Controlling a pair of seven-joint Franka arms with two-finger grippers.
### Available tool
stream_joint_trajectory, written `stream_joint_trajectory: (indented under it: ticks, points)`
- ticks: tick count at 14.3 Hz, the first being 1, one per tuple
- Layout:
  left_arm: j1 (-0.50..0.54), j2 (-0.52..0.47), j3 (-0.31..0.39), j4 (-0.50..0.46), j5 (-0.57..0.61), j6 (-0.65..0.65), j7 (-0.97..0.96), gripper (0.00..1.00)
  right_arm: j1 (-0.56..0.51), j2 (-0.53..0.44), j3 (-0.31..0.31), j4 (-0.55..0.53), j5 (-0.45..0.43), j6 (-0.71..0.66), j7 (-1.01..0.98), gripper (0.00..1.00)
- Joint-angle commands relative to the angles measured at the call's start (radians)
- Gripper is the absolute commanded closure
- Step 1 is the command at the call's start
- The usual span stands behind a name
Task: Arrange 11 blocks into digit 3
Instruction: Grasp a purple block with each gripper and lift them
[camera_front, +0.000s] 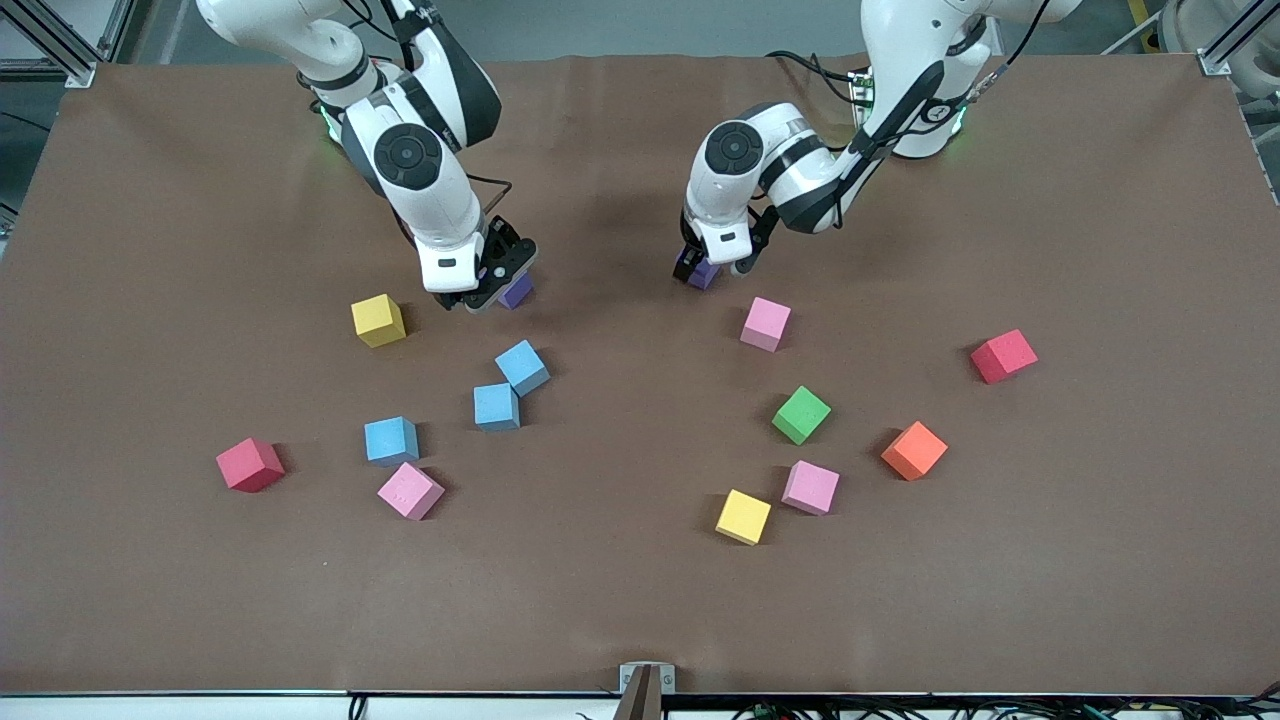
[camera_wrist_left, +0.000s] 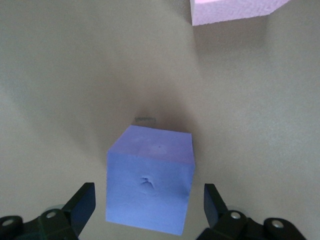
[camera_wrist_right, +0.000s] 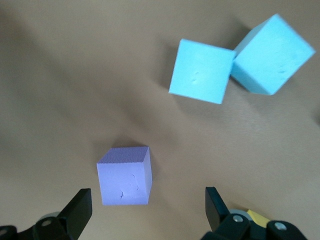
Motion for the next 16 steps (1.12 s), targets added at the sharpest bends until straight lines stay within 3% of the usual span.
stream_joint_trajectory:
  ticks: [1,6,13,16]
  points:
    - [0.002,0.001,0.001,0.010,0.024,-0.003,-0.024,0.04,0.037,-0.045,-0.010,-0.107,0.020,0.069,-0.033,0.00]
    - [-0.007,0.010,0.001,0.010,0.044,-0.013,-0.029,0.07,0.050,-0.028,-0.008,-0.182,0.020,0.126,-0.036,0.00]
    - [-0.004,0.076,0.001,0.052,0.250,-0.016,0.005,0.42,0.101,0.093,-0.010,-0.195,0.020,0.290,-0.036,0.00]
    - [-0.034,0.091,-0.005,0.100,0.302,-0.016,0.160,0.59,0.104,0.098,-0.010,-0.215,0.020,0.296,-0.036,0.00]
